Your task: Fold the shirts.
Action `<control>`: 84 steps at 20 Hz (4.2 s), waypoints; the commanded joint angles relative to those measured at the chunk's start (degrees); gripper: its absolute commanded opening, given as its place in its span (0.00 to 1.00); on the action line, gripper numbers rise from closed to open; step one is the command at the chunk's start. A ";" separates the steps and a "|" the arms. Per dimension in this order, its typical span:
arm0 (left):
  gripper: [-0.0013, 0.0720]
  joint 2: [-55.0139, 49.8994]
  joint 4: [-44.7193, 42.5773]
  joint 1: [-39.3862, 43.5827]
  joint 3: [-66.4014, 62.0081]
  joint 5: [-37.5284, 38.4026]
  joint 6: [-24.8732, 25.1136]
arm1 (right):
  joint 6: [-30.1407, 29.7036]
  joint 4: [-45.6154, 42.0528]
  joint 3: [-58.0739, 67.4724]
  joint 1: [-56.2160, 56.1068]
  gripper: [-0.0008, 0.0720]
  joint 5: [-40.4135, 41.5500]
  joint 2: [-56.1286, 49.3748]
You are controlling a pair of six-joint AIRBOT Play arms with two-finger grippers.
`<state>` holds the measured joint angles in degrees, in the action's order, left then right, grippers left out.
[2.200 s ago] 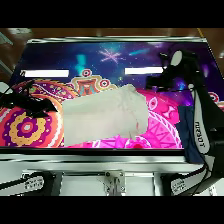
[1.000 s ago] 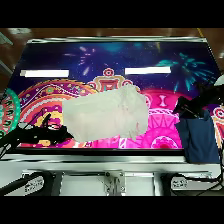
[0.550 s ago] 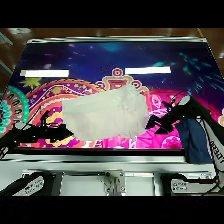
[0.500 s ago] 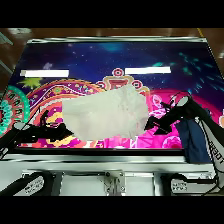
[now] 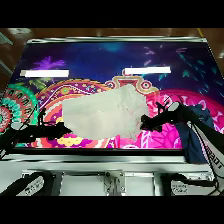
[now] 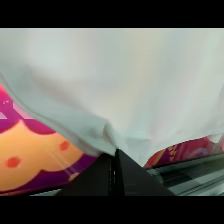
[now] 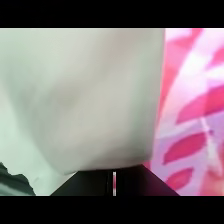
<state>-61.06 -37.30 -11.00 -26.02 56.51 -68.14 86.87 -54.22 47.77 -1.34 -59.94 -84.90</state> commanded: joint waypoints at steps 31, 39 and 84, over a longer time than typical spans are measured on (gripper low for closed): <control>0.06 30.69 -31.54 -0.04 -53.02 14.01 -21.00 | 6.54 -27.12 52.68 -0.15 0.10 -20.96 37.66; 0.07 2.51 -32.46 -0.02 -40.04 1.29 -21.09 | 6.56 -23.23 46.03 -0.31 0.10 -7.41 2.05; 0.98 6.10 -25.11 -20.35 2.56 15.58 -9.25 | -10.99 -10.51 3.80 29.68 0.89 -23.76 9.66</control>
<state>-55.79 -65.69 -28.25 -27.70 74.00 -80.90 77.17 -67.31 57.25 27.49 -87.22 -77.01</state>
